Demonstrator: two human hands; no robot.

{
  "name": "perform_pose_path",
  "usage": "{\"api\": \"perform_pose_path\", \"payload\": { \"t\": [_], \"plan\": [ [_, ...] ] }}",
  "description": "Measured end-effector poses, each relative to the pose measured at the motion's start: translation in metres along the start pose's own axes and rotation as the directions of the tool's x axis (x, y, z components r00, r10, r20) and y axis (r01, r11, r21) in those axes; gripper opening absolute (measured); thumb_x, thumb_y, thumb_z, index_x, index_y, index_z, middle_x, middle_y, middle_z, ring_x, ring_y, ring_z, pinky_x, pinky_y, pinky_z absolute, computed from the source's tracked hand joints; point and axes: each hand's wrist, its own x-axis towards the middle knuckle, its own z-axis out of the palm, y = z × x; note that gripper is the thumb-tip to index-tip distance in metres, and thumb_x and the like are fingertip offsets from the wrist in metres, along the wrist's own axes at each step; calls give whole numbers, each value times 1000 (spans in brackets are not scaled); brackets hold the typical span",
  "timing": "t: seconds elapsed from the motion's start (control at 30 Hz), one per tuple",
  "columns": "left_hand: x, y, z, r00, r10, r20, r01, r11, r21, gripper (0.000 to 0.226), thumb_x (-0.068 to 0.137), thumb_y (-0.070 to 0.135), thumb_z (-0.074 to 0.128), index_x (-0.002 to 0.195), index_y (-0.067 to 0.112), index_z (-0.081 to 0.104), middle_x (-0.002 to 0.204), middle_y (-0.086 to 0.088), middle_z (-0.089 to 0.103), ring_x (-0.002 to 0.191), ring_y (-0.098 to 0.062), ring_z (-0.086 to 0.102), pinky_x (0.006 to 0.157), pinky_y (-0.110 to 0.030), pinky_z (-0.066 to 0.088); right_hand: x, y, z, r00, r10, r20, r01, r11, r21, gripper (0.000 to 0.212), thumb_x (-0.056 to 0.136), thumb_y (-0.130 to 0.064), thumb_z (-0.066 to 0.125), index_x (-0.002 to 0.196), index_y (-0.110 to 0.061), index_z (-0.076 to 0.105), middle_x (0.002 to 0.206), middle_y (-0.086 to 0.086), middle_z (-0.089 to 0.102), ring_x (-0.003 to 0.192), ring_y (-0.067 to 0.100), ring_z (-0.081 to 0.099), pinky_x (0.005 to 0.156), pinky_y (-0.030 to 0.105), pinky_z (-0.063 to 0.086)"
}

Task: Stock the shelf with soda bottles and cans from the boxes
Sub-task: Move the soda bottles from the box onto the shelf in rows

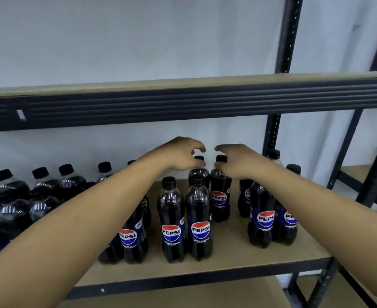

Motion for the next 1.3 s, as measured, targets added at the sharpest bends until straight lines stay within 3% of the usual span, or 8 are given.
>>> {"api": "perform_pose_path", "payload": {
  "t": [0.1, 0.2, 0.27, 0.5, 0.67, 0.8, 1.07, 1.3],
  "plan": [
    [15, 1, 3, 998, 22, 59, -25, 999, 47, 56, 93, 45, 70, 144, 27, 53, 140, 0, 57, 122, -20, 57, 89, -27, 40, 18, -2, 11, 995, 53, 81, -50, 998, -37, 65, 104, -44, 49, 159, -19, 27, 157, 7, 41, 132, 26, 50, 93, 30, 43],
    [22, -3, 9, 996, 15, 88, -15, 1000, -1, 42, 91, 39, 74, 129, 25, 64, 114, 3, 64, 84, -20, 71, 69, -28, 55, 31, 0, 20, 994, 79, 73, -80, 997, 15, 54, 103, -40, 51, 151, -19, 38, 138, 9, 54, 85, 19, 62, 65, 27, 48],
    [24, -7, 12, 998, 18, 57, -17, 999, -30, 32, 92, 32, 75, 121, 23, 68, 105, 2, 67, 75, -22, 72, 72, -35, 61, 35, 2, 22, 996, 85, 34, -86, 996, 19, 41, 103, -34, 52, 141, -19, 48, 121, 8, 57, 75, 18, 58, 57, 27, 46],
    [19, -22, 9, 999, 6, 36, -3, 997, -78, 25, 92, 23, 76, 115, 18, 71, 97, 4, 68, 77, -25, 76, 82, -43, 62, 38, 5, 23, 998, -57, -38, 57, 998, -2, 27, 101, -35, 54, 124, -22, 61, 120, 6, 64, 99, 23, 60, 78, 32, 47],
    [9, -33, 1, 998, -16, 53, 19, 998, -51, 24, 91, 25, 77, 114, 19, 72, 93, 8, 66, 77, -21, 76, 83, -39, 62, 40, -7, 21, 991, -133, -22, 134, 989, 69, 23, 101, -37, 55, 120, -25, 63, 105, -4, 61, 72, 14, 65, 66, 27, 51],
    [-1, -45, -5, 996, -55, 64, 57, 998, -36, 23, 91, 25, 77, 113, 20, 72, 90, 7, 64, 78, -18, 75, 77, -31, 62, 43, -19, 24, 986, -164, 1, 163, 979, 120, 19, 99, -38, 58, 115, -29, 64, 86, -13, 57, 64, 15, 69, 77, 31, 57],
    [-15, -61, -12, 991, -116, 63, 119, 992, -47, 21, 90, 24, 78, 111, 21, 73, 94, 3, 67, 81, -19, 74, 82, -38, 63, 53, -34, 29, 967, -255, -1, 254, 963, 87, 28, 99, -43, 60, 123, -29, 64, 97, -12, 51, 93, 14, 53, 79, 27, 38],
    [-20, -61, -12, 993, -116, 37, 118, 991, -67, 23, 91, 24, 77, 113, 22, 72, 103, 1, 69, 77, -18, 73, 79, -31, 62, 58, -29, 33, 963, -268, -34, 271, 955, 124, 27, 99, -41, 62, 122, -28, 65, 85, -21, 48, 92, 14, 55, 80, 26, 39]
  ]
}}
